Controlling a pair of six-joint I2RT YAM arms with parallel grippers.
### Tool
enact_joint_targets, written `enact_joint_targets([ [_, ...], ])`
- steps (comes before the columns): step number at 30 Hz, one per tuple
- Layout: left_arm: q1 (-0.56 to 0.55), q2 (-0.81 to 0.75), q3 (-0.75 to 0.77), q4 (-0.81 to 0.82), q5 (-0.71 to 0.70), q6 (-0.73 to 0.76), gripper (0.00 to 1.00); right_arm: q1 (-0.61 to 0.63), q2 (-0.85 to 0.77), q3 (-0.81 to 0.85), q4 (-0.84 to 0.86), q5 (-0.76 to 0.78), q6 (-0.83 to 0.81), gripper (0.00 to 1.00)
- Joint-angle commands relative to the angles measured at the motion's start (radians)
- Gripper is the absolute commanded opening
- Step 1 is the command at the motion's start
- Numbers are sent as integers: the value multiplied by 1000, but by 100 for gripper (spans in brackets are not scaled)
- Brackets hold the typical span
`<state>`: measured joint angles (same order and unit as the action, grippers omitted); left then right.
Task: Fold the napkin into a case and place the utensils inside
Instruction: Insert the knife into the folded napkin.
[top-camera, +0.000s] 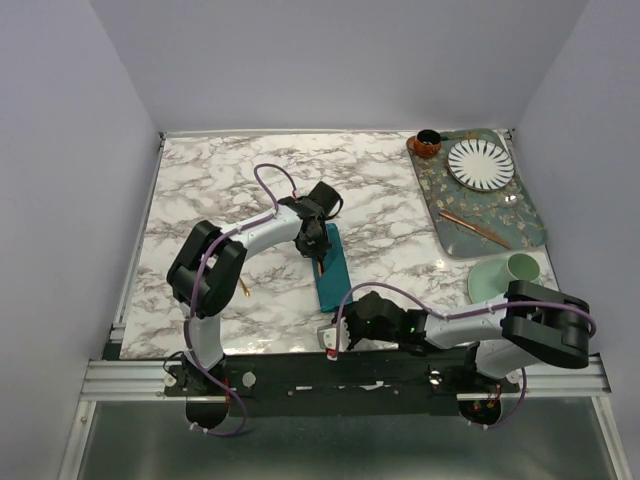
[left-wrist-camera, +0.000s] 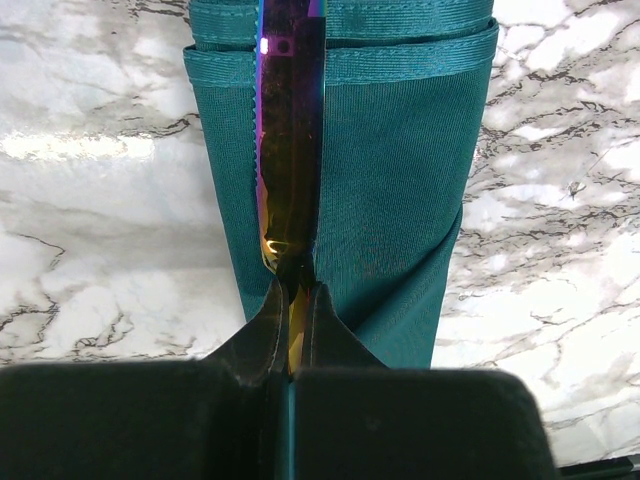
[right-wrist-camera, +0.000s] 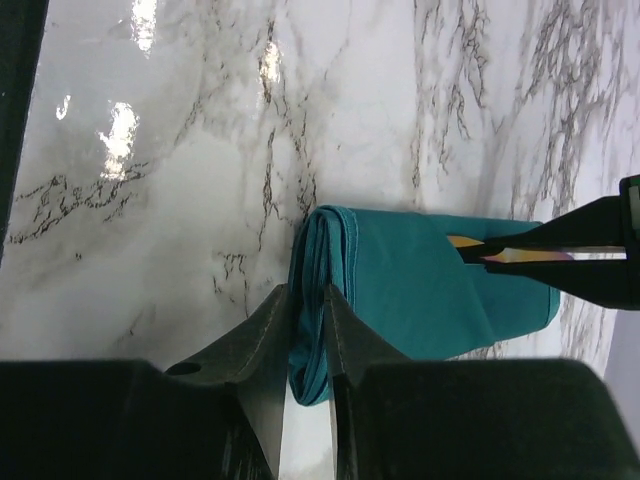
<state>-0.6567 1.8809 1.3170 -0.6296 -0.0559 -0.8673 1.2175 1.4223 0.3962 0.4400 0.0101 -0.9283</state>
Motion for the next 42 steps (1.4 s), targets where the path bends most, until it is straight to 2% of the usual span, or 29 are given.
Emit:
enact_joint_targets([
  [1,-9,-34,-9,2,18,-18,0,27,87,-20,161,79,-56,27],
  [8,-17,-48,-38,-1,27,-30,0,30,170,-37,243,151,-92,26],
  [22,-29,-83,-90,5,39,-64,0,30,213,-36,296,212,-89,24],
  [24,-29,-86,-99,8,39,-65,7,30,210,-39,301,214,-87,24],
  [26,-29,-91,-98,10,30,-62,23,30,208,-45,305,215,-87,24],
  [28,-29,-100,-91,13,16,-53,28,30,207,-48,310,212,-87,24],
  [30,-27,-103,-72,10,-4,-39,38,30,204,-48,313,211,-89,24],
  [35,5,-95,7,-12,-59,16,40,28,207,-45,315,214,-83,24],
  [42,106,-45,105,-27,-104,93,41,28,214,-34,316,217,-63,25],
])
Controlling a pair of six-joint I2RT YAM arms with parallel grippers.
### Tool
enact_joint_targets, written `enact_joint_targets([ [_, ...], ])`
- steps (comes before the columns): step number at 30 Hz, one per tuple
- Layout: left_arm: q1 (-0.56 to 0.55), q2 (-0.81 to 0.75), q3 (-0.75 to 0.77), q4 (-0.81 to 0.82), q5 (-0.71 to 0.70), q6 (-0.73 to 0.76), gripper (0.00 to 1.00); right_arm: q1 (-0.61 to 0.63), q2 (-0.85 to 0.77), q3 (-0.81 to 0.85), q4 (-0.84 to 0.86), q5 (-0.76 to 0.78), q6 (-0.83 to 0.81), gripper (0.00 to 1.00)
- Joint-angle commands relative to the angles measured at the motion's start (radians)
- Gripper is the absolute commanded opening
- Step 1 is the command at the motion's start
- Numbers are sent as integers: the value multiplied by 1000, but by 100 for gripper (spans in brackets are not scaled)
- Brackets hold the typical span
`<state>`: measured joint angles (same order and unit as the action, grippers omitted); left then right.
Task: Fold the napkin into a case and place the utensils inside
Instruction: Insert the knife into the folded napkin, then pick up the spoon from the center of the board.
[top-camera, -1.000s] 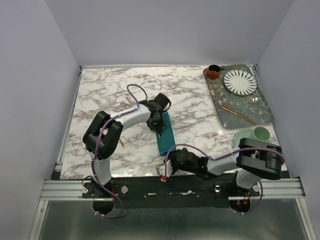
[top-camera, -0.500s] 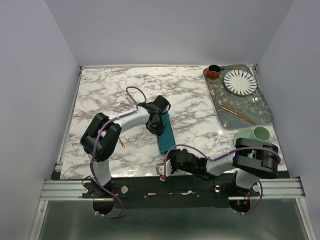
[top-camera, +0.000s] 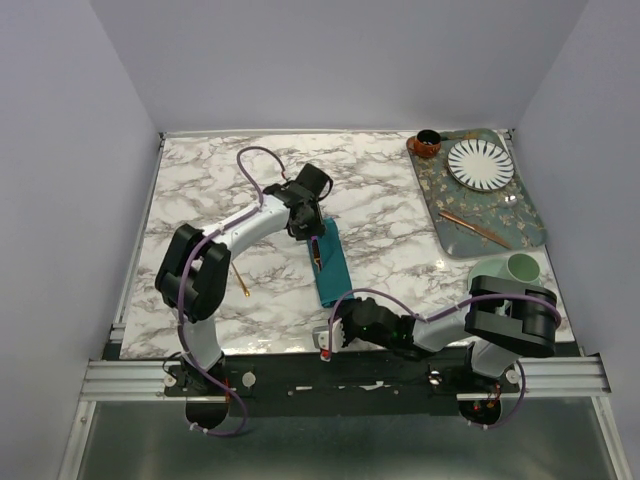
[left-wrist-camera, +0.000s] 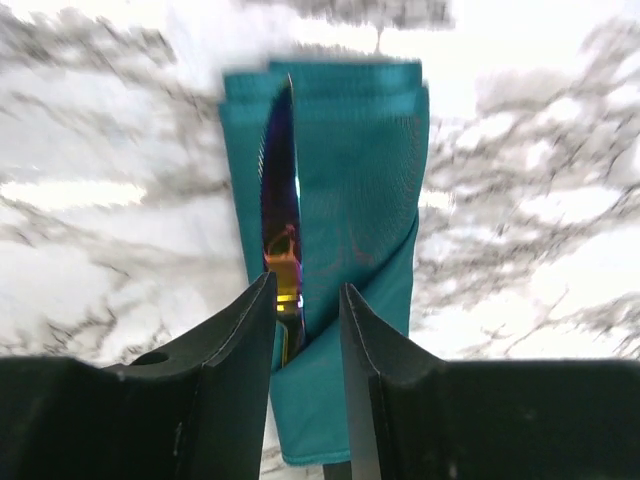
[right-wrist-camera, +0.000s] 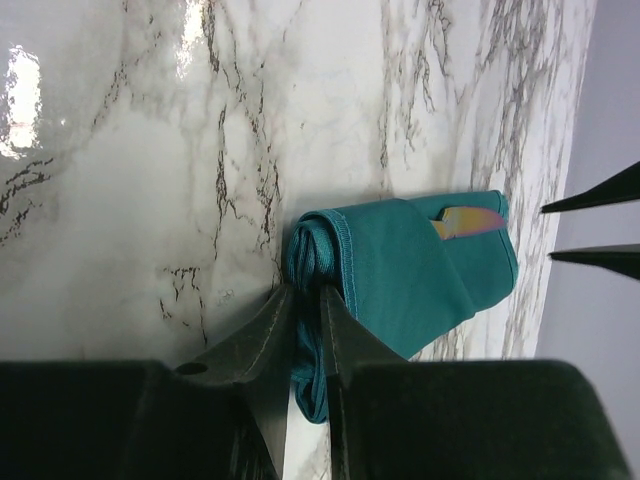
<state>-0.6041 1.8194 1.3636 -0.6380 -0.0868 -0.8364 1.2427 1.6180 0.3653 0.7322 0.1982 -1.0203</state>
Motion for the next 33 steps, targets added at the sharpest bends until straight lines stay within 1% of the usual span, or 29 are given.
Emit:
enact_joint_targets([
  [1,69,26,68,-20,-77,85,41,4,20,0,24,29,34,25],
  [4,95,21,92,-25,-100,126,42,3,31,26,9,35,51,25],
  [7,150,-9,83,-28,-116,151,43,3,60,64,4,41,69,25],
  [10,222,-67,34,-48,-132,197,43,3,88,87,4,46,78,25],
  [14,325,-170,-110,-92,-155,249,43,3,98,119,1,32,78,26],
  [16,392,-216,-150,-107,-162,284,43,4,97,138,-4,27,77,27],
  [18,435,-235,-187,-124,-143,333,43,3,88,152,-17,20,80,28],
  [19,467,-241,-190,-133,-140,344,43,3,71,159,-48,15,89,28],
  [21,490,-238,-210,-167,-136,364,43,3,45,170,-92,-11,117,29],
  [25,535,-218,-233,-177,-137,385,43,3,-26,173,-198,-74,135,30],
  [28,555,-180,-230,-161,-134,393,43,3,-67,166,-252,-91,146,31],
  [33,558,-118,-201,-109,-105,407,41,3,-124,127,-292,-86,164,31],
])
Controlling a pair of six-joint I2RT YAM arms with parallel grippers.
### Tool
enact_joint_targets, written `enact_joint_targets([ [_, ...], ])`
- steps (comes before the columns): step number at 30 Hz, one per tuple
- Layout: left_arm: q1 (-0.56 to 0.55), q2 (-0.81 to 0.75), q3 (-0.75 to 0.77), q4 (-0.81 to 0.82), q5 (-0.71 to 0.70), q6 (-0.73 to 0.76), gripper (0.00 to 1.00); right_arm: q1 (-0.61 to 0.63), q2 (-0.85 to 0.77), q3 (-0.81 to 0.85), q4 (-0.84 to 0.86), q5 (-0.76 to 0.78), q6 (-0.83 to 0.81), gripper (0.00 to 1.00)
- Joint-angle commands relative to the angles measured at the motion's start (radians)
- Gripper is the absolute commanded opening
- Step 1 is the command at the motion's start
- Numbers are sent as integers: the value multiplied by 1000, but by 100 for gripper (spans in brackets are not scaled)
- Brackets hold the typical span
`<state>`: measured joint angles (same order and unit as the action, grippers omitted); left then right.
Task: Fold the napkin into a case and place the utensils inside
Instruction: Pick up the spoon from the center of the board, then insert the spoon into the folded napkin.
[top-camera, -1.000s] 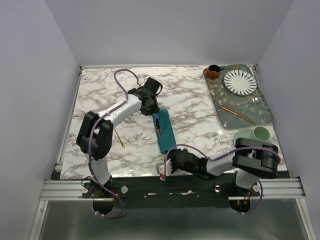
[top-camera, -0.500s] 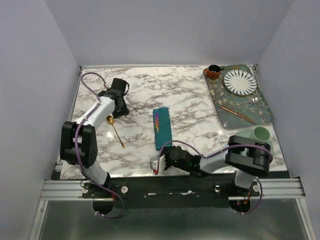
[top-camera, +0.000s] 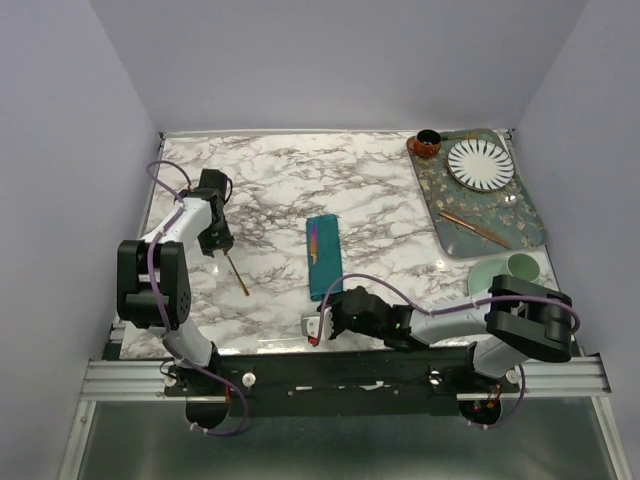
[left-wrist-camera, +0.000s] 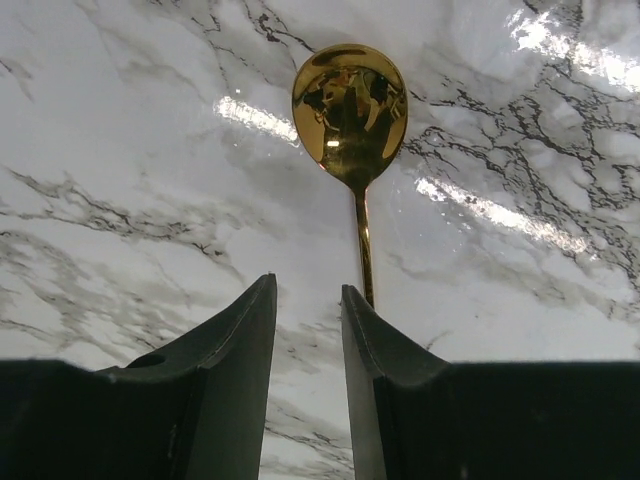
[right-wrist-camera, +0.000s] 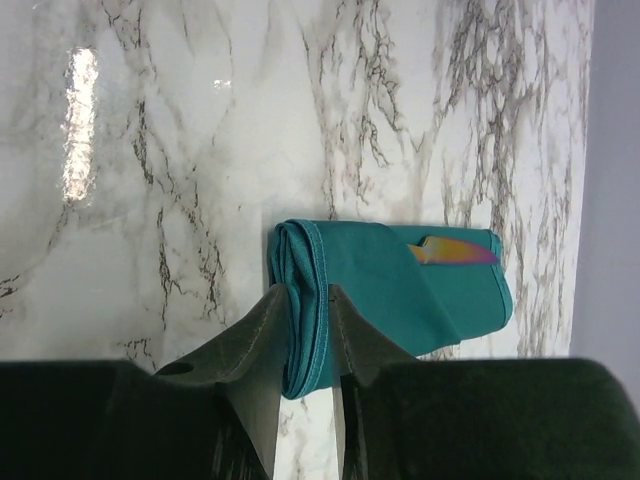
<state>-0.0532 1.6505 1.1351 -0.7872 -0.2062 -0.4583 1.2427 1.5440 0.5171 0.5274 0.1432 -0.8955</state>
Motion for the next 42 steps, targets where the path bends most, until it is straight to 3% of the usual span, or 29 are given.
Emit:
enact_joint_targets([
  [1,7,69,31,48,25,32,41,3,-56,-31,-99,-30,43,31],
  [17,7,160,22,106,59,1,39,3,-111,-97,-138,1,58,31],
  [20,7,175,22,112,77,-3,22,3,-111,-97,-135,-5,52,32],
  [21,6,177,28,112,83,-9,12,3,-108,-97,-136,-5,47,31],
  [23,0,173,43,114,111,-23,8,3,-98,-98,-130,-5,32,32],
  [25,-29,152,81,118,131,-46,0,4,-84,-103,-121,-8,11,31],
  [35,-321,212,466,207,108,-111,0,3,19,-108,-30,13,-83,31],
  [42,-402,337,607,258,97,-143,0,-6,68,-97,19,33,-100,31],
])
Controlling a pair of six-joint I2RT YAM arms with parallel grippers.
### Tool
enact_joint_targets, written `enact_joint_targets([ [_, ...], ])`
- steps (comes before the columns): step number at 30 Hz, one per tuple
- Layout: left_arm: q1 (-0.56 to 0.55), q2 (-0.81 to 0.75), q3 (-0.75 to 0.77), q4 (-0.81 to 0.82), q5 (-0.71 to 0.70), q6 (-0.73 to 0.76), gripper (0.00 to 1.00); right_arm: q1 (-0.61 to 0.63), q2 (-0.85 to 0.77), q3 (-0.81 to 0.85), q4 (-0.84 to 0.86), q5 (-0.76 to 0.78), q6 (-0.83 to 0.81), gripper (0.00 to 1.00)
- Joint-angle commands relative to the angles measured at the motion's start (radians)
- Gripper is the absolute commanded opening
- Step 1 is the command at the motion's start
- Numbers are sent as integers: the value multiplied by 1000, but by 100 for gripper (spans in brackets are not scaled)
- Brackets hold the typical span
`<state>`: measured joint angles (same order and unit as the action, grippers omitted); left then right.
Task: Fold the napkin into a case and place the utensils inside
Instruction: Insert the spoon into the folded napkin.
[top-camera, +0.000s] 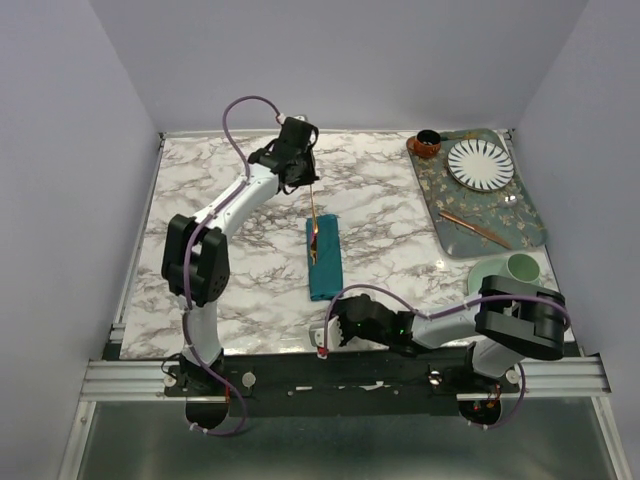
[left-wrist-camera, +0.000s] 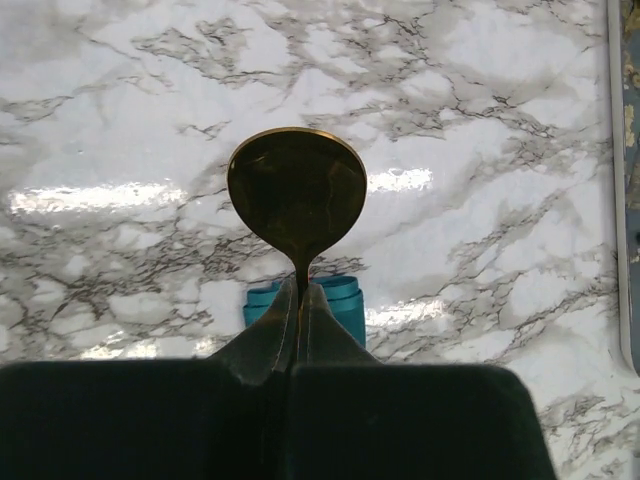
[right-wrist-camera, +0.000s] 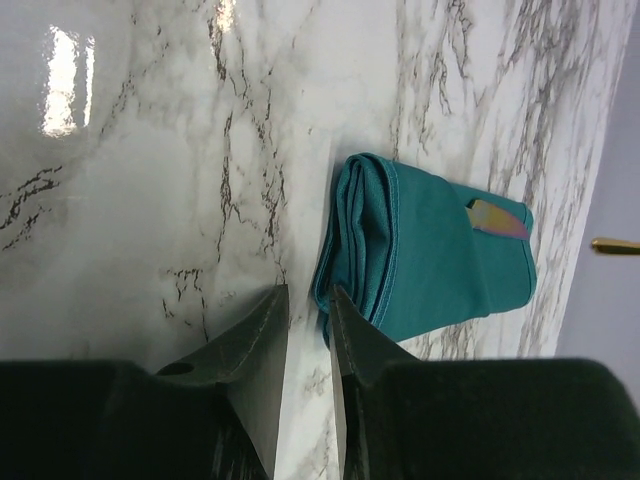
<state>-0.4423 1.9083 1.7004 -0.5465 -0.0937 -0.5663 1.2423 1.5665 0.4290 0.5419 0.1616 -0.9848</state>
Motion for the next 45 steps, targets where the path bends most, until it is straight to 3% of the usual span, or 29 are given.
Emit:
enact_joint_targets([
  [1,-25,104,54,17,-17,-38,0,-7,56,-6,12,18,-11,31],
  [14,-53,199,93,-10,25,-96,0,-37,93,8,52,36,-37,31],
  [27,-76,201,7,-66,94,-144,0,-52,112,17,69,61,-45,31],
  [45,-39,215,127,-35,-15,-67,0,-53,109,20,70,67,-41,31],
])
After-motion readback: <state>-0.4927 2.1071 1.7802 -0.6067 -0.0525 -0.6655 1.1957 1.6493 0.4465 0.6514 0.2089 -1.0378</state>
